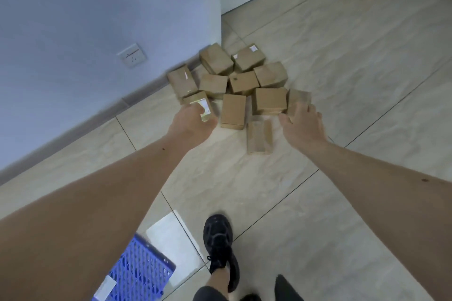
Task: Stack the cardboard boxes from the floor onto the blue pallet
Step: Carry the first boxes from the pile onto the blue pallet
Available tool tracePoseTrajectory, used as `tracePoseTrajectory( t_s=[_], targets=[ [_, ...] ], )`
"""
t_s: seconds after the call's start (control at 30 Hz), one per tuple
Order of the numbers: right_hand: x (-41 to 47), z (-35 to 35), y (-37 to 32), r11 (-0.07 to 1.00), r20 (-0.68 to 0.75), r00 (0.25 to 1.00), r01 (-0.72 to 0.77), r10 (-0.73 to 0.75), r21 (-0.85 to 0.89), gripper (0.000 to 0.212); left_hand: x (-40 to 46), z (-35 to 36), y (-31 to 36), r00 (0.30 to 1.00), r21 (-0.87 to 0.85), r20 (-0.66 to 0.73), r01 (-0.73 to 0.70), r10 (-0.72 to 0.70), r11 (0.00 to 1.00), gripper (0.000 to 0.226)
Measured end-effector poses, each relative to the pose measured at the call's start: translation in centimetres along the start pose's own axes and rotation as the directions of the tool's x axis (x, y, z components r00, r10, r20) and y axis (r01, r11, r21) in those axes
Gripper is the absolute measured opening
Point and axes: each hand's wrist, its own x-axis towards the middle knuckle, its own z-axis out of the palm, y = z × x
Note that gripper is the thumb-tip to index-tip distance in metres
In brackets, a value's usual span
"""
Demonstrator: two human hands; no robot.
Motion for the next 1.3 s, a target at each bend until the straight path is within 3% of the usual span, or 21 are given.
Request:
tracePoseTrajectory(
  t_s=[0.33, 0.53, 0.8, 1.07, 1.3],
  targets=[
    [11.6, 7.8, 5.5, 1.0, 0.101, 0.995, -0.005, 0.006, -0.017, 0.049, 10.5, 13.3, 2.3, 0.992, -0.029, 0.121, 0.039, -0.035, 0.999, 0.046],
    [16.4, 15.4, 10.4, 0.994, 0.255, 0.965, 0.079, -0.057, -0.077, 0.052, 15.4, 24.3, 0.3, 0.979, -0.009, 0.156, 0.135, -0.132, 0.991, 0.052],
    [20.9, 25.9, 15.7, 0.99, 0.412, 0.911, 0.066, -0.008, -0.127, 0.061, 20.2, 35.9, -2.6, 0.951, -0.002, 0.255, 0.179, -0.172, 0.984, 0.059],
    [24.1, 30.6, 17.1, 0.999, 0.459, 0.888, -0.031, 0.038, -0.024, 0.063, 24.6, 41.2, -2.8, 0.94, -0.169, 0.219, 0.299, -0.26, 0.939, 0.064],
    [22.5, 30.3, 16.2, 0.992, 0.451, 0.89, -0.104, 0.061, 0.071, 0.059, 22.3, 41.3, -2.1, 0.935, -0.256, 0.212, 0.334, -0.285, 0.907, 0.057]
  ],
)
